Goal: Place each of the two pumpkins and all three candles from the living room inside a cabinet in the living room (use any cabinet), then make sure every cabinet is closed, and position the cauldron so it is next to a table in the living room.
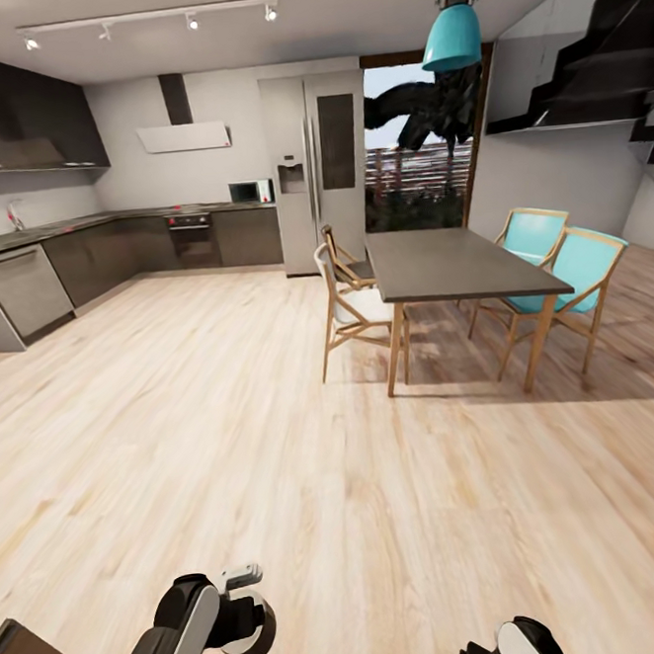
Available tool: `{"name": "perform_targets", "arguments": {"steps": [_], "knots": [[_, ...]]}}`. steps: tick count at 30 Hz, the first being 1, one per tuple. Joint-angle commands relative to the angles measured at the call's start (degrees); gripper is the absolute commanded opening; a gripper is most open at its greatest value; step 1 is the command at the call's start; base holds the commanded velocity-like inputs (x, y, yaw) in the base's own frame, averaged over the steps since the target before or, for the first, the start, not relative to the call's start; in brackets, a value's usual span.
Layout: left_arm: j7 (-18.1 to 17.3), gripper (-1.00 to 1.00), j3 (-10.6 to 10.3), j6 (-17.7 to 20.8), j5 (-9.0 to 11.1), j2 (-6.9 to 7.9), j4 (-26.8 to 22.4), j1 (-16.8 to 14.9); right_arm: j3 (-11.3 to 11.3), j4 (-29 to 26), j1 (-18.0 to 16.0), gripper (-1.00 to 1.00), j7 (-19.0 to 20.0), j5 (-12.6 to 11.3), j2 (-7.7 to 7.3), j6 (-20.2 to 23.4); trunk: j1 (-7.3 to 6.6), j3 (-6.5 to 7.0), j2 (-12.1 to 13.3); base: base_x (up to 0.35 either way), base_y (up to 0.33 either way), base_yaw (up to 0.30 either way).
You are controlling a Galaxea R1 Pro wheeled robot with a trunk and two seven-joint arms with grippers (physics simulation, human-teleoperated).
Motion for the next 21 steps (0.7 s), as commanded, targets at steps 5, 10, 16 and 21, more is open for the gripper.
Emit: {"name": "perform_targets", "arguments": {"steps": [5, 10, 16, 21], "knots": [[-0.06, -1.00, 0.00, -0.02, 0.07, 0.00, 0.00, 0.00, -0.02, -0.01, 0.00, -1.00, -0.04, 0.01, 0.05, -0.03, 0.00, 0.00, 0.00, 0.311, -0.088, 0.000], [-0.06, -1.00, 0.00, -0.02, 0.07, -0.06, 0.00, 0.00, 0.00, -0.01, 0.00, -1.00, 0.28, -0.25, -0.02, -1.22, 0.00, 0.00, 0.00, 0.311, -0.092, 0.000], [-0.06, -1.00, 0.03, -0.02, 0.07, -0.03, 0.00, 0.00, 0.14, -0.02, 0.00, -1.00, 0.31, 0.02, 0.10, -1.93, 0.00, -0.14, 0.00, 0.272, -0.116, 0.119], [0.03, -1.00, 0.08, -0.02, 0.07, -0.08, 0.00, 0.00, 0.50, -0.02, 0.00, -1.00, 0.02, 0.16, 0.16, -2.09, 0.00, -0.30, 0.00, 0.180, -0.128, 0.245]]}}
